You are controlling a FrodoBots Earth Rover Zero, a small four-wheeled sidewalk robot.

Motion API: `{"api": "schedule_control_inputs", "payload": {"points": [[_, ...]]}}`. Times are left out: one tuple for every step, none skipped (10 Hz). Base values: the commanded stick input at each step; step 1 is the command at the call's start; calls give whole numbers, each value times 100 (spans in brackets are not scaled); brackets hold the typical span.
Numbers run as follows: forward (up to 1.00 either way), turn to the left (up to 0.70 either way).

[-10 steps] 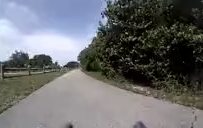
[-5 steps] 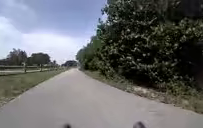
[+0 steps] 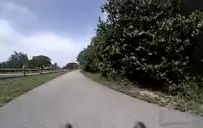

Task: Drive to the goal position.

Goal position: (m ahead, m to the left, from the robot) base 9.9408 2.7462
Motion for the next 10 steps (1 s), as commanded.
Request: {"api": "schedule_control_inputs", "payload": {"points": [[70, 14], [70, 14], [70, 14], [70, 14], [70, 0], [70, 0], [70, 0], [70, 0], [70, 1], [70, 1]]}}
